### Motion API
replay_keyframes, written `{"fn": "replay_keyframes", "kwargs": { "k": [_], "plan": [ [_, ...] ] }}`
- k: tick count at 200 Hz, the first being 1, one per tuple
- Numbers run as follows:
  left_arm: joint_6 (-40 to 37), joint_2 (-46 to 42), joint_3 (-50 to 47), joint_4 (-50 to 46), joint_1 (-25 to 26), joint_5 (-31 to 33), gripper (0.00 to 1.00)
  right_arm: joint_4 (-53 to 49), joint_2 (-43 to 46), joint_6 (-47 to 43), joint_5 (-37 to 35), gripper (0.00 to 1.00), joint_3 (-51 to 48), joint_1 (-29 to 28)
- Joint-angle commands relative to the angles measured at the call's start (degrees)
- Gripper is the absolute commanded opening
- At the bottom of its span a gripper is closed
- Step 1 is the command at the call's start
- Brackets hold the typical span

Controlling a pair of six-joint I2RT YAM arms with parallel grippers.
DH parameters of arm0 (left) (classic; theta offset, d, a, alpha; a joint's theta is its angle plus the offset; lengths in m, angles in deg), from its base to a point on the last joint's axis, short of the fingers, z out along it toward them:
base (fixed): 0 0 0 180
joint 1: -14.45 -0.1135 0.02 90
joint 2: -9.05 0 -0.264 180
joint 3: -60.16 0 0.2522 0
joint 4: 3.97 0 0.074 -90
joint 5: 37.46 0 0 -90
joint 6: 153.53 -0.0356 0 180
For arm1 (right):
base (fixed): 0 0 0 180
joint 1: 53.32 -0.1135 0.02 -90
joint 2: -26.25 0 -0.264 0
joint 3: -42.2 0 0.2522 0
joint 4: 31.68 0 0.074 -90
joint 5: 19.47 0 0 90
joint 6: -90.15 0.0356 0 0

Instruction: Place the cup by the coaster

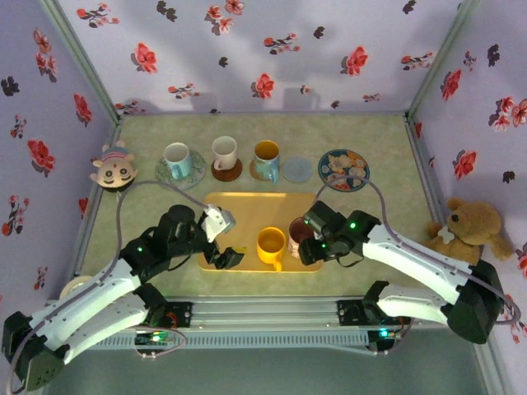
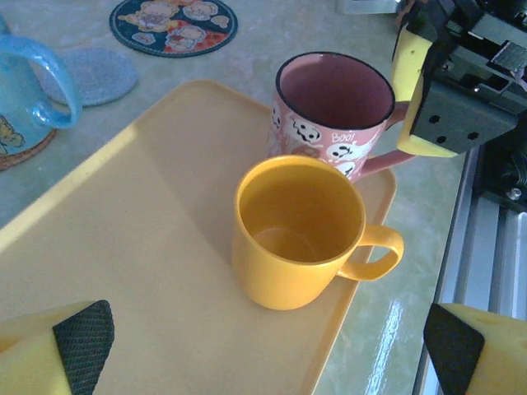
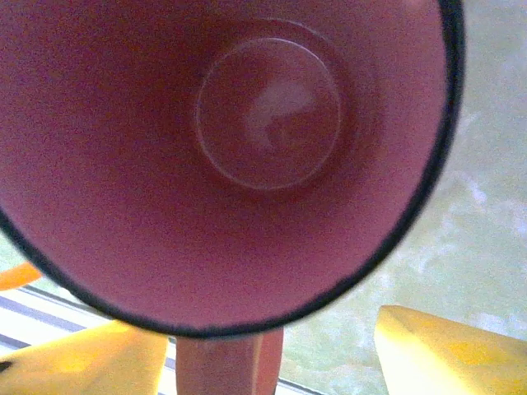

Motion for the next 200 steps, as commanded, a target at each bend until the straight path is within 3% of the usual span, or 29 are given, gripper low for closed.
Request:
{"fn": "replay_keyframes", "kwargs": {
  "k": [1,119,140,164,200],
  "plan": [
    [2.29,-0.07,-1.00,3.02,1.52,2.18,1.00,2.09,-1.64,-0.11,-0.63,0.64,-0.14,-0.48],
    [3.50,0.37,-1.97,4.38,4.01,6.03,1.00,3.27,-3.33,-1.75,-1.81,0.39,-0.73,-0.53],
    [3.32,-0.06,-2.84,4.77,4.06,6.07,1.00,3.02,-3.37,-1.73,-2.35,0.38,-0.75,-0.48],
    [3.38,-0.33,-3.45,5.15,4.01,6.25,1.00,2.88,-3.68,-1.71,-2.86,0.47,-0.56,-0.48],
    [3.54,-0.33,-4.23,7.46,4.01,7.47,1.00,2.99,-6.31,-2.33,-1.66,0.46,0.01,-0.47]
  ]
}}
